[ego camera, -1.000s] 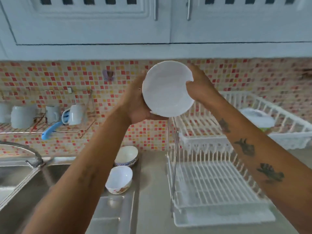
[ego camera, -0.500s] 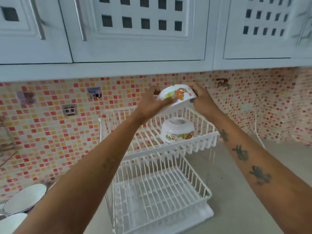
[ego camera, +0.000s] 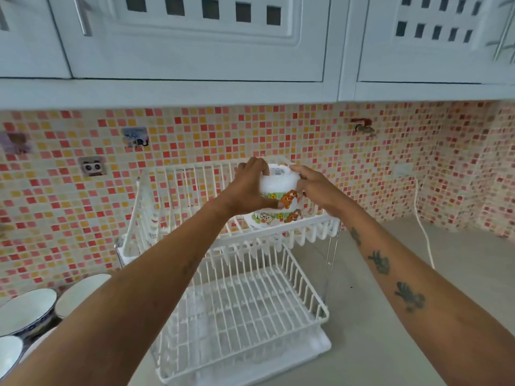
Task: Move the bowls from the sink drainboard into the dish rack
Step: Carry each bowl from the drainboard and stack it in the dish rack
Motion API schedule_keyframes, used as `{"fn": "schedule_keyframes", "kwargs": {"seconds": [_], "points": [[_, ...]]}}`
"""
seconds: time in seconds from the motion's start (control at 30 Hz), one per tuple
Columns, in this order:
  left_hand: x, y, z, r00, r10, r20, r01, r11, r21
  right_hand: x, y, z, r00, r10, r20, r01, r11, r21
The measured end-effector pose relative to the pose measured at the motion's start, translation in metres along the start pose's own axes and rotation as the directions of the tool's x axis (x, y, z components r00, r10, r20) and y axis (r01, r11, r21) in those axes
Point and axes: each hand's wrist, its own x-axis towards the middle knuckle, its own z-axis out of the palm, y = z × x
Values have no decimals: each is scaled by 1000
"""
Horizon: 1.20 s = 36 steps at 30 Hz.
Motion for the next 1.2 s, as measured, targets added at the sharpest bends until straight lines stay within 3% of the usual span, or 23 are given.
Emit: {"fn": "schedule_keyframes", "kwargs": {"seconds": [0.2, 0.37, 0.53, 0.73, 0.83, 0.9, 0.97, 1.07, 1.2], "points": [[-2, -7, 11, 992, -16, 125, 0, 991, 132, 3, 7, 4, 999, 38, 20, -34, 986, -162], [0, -5, 14, 989, -18, 144, -3, 990, 142, 4, 9, 6, 999, 36, 8, -32, 959, -280], [-1, -5, 14, 990, -23, 138, 5, 991, 134, 4, 11, 7, 999, 31, -11, -33, 953, -302], [-7, 5, 8, 986, -51, 159, 44, 998, 46, 1, 13, 0, 996, 27, -88, -45, 978, -204], [-12, 18, -8, 994, -105, -26, 100, 982, -159, -8, 4, 0, 967, -74, -245, 16, 973, -232], [-22, 32, -30, 945, -244, -219, 145, 910, -388, -18, -6, 3, 926, -148, -347, 64, 968, -241], [-37, 39, -55, 883, -352, -312, 144, 834, -533, -26, -22, 11, 898, -177, -403, 100, 974, -205], [-68, 30, -91, 839, -413, -355, 123, 778, -616, -36, -63, 36, 878, -251, -408, 238, 968, -84], [-122, -12, -140, 744, -523, -416, 160, 744, -649, -47, -126, 98, 851, -402, -338, 466, 875, 134]]}}
